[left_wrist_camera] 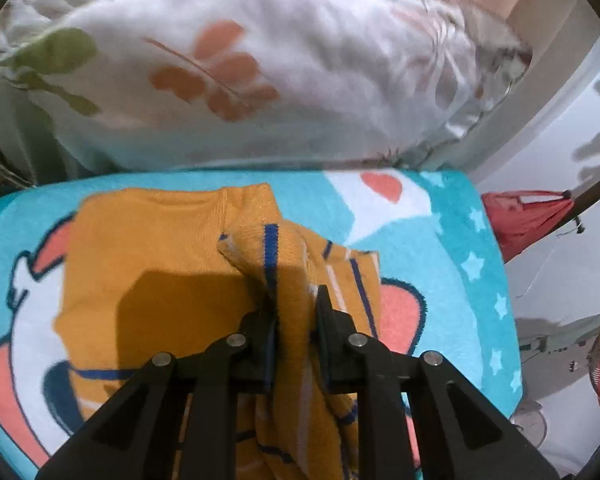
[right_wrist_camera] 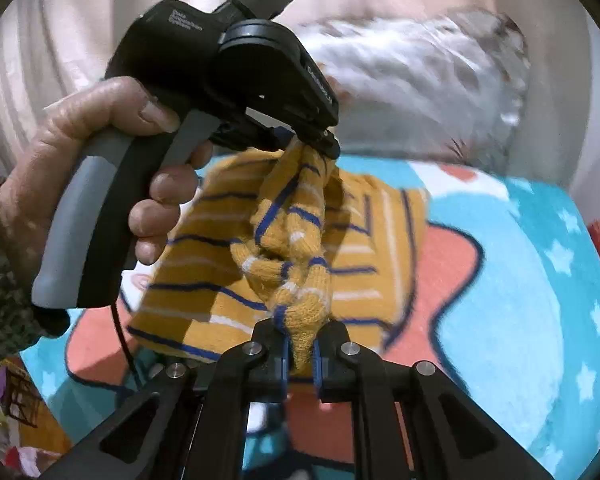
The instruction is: Fold small clothes
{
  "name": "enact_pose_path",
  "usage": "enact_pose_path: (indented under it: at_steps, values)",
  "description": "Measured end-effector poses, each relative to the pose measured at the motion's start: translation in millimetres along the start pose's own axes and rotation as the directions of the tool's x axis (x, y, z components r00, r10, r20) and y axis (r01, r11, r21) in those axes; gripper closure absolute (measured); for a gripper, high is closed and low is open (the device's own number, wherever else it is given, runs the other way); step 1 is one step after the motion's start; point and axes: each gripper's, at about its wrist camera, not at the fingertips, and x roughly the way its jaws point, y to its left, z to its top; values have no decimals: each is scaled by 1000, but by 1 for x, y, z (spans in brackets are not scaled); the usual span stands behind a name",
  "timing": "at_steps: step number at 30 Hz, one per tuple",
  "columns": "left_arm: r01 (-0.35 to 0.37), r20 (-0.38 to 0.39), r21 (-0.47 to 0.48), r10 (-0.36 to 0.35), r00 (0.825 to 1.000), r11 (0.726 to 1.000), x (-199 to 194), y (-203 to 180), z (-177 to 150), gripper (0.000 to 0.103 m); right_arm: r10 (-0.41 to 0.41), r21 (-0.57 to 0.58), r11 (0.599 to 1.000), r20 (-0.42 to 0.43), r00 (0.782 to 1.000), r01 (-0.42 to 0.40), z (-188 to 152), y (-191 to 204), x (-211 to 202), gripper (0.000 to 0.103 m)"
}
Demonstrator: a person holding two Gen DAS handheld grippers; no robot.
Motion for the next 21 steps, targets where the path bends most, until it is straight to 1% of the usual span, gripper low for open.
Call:
enact_pose_path:
  at_steps: [3, 5, 7, 9, 10, 12, 13, 14, 15, 16, 18, 20, 21]
  values:
    - [1, -29, -25, -2, 1000, 1000, 12, -3, -1, 85, 8, 52, 999, -34, 999, -6, -7, -19, 11, 94]
    - [26, -39, -64, -29, 999, 998, 12, 2, 0, 82, 24, 84, 996, -55, 998, -19, -10, -30, 18, 94]
    - [49, -36, -99, -53, 998, 994, 5, 5, 0, 76, 46, 120, 992, -75, 996, -37, -10, -40, 26, 94]
    - [69, -28, -95, -72, 997, 993, -7, 4, 0, 61, 81, 161, 985, -100, 992, -65, -10, -50, 35, 93]
    - [72, -20, -86, -74, 997, 994, -15, 3, -1, 58, 87, 176, 982, -115, 990, -66, -11, -51, 38, 91]
    - [58, 12, -53, -57, 998, 997, -36, 1, -6, 43, 108, 206, 975, -142, 984, -77, -12, -57, 40, 83]
    - [38, 40, -43, -36, 999, 998, -52, 4, -13, 37, 111, 210, 975, -149, 983, -78, -10, -61, 38, 76]
    - [21, 56, -46, -18, 998, 999, -61, 8, -17, 29, 103, 205, 976, -144, 984, -72, -8, -65, 33, 73]
    - [3, 75, -57, 1, 997, 998, -71, 14, -23, 26, 81, 194, 980, -130, 988, -55, -5, -70, 24, 73]
    - [-14, 91, -73, 20, 996, 997, -79, 21, -31, 26, 68, 192, 980, -115, 991, -46, -2, -75, 16, 72]
    - [-53, 94, -110, 63, 994, 993, -87, 39, -47, 26, 45, 218, 975, -69, 997, -29, 7, -90, 1, 68]
    - [-93, 80, -160, 107, 991, 983, -85, 55, -62, 26, 46, 251, 967, -30, 999, -37, 19, -102, -5, 55]
    - [-104, 70, -182, 118, 990, 978, -82, 61, -69, 26, 58, 267, 962, -16, 998, -51, 28, -107, -4, 52]
